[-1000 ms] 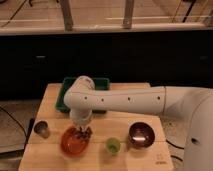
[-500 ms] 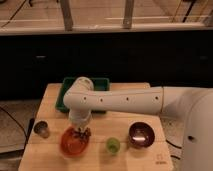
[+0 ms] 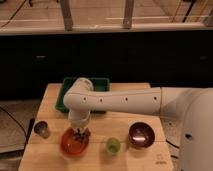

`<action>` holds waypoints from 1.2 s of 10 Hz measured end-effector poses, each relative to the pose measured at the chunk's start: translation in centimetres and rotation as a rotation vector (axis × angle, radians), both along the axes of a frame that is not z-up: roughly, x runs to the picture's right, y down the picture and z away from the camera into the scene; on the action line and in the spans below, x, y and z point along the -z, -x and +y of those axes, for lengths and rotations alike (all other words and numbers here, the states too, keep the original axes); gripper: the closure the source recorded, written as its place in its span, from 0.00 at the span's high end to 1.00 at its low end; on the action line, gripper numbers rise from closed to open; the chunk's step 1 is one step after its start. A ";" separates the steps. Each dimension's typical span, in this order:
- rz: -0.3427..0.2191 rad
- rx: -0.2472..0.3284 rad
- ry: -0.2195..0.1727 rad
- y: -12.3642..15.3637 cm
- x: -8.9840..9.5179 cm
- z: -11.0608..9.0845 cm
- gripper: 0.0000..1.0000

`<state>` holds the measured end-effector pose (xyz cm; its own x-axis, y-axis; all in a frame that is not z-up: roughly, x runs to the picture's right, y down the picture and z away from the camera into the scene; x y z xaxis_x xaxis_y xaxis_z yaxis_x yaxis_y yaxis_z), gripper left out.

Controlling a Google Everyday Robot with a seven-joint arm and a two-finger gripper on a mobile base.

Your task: Place grapes in red bowl

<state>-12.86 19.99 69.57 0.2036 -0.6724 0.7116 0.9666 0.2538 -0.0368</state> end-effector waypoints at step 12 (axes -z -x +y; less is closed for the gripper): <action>-0.051 0.018 0.027 0.8 -0.6 0.7 0.01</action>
